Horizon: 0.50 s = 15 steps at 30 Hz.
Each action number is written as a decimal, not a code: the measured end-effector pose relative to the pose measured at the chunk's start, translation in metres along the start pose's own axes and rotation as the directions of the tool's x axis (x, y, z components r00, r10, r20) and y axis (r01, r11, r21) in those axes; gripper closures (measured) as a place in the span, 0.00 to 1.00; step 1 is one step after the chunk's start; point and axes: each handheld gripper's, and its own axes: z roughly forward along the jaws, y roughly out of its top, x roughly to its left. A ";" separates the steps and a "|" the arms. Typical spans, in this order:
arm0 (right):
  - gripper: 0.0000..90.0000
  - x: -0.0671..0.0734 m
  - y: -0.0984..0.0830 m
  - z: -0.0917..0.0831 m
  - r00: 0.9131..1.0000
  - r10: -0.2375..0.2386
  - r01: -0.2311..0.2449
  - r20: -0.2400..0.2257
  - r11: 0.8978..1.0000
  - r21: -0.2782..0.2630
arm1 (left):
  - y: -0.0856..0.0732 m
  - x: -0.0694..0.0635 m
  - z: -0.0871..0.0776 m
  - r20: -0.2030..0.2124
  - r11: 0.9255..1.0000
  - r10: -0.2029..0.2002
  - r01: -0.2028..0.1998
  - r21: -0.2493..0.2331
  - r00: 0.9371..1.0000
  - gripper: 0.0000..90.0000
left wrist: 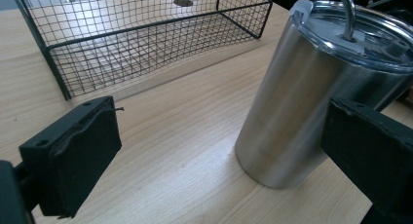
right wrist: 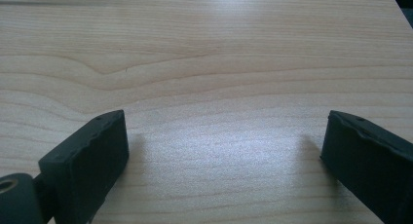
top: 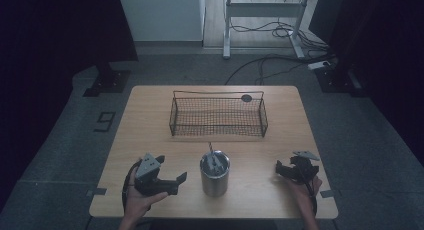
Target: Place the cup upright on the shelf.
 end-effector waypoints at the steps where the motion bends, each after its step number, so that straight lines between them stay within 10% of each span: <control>1: 0.04 0.000 0.000 0.000 1.000 0.001 -0.001 0.000 1.000 -0.001 | 0.000 -0.001 0.001 0.004 1.000 0.002 -0.002 0.001 1.000 0.01; 15: 0.04 0.000 0.000 0.000 1.000 0.001 -0.001 0.000 1.000 0.000 | 0.003 -0.024 0.014 0.065 1.000 0.024 -0.024 0.005 0.998 0.01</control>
